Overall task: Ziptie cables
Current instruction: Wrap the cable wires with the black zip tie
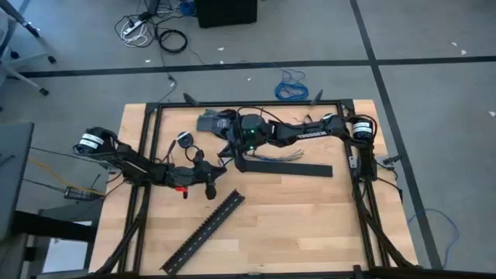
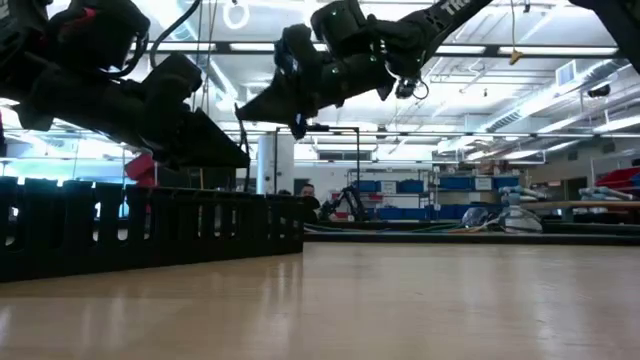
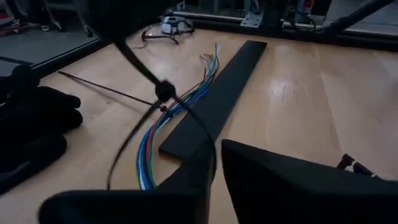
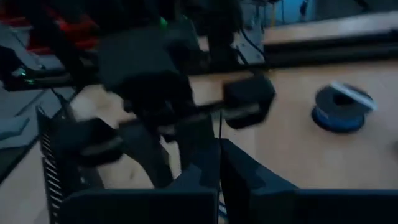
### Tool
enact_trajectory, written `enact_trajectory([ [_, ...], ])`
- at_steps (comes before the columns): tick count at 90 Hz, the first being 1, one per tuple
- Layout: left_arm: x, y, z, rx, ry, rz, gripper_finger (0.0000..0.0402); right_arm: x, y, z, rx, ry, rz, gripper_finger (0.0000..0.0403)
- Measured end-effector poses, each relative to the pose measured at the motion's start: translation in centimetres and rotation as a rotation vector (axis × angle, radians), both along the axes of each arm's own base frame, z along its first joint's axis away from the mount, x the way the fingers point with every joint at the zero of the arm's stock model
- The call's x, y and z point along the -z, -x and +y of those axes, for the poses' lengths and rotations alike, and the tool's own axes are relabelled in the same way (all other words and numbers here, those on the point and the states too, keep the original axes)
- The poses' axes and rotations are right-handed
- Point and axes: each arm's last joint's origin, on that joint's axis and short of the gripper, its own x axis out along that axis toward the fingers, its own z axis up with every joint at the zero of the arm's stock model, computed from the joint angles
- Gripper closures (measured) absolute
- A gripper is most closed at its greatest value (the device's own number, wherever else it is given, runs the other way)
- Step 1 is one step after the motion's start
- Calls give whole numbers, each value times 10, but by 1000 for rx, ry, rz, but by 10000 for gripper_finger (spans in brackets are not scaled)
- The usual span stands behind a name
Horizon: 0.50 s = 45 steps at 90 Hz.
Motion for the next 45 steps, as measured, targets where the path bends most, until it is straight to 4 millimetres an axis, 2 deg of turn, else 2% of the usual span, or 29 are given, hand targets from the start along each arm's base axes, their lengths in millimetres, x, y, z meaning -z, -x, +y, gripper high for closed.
enact_trajectory([
  [22,-1,0,0,-28,22,-25,281,6,2,-1,30,0,26,403],
  [45,-4,0,-4,-19,70,-66,264,14,5,0,33,-11,51,403],
])
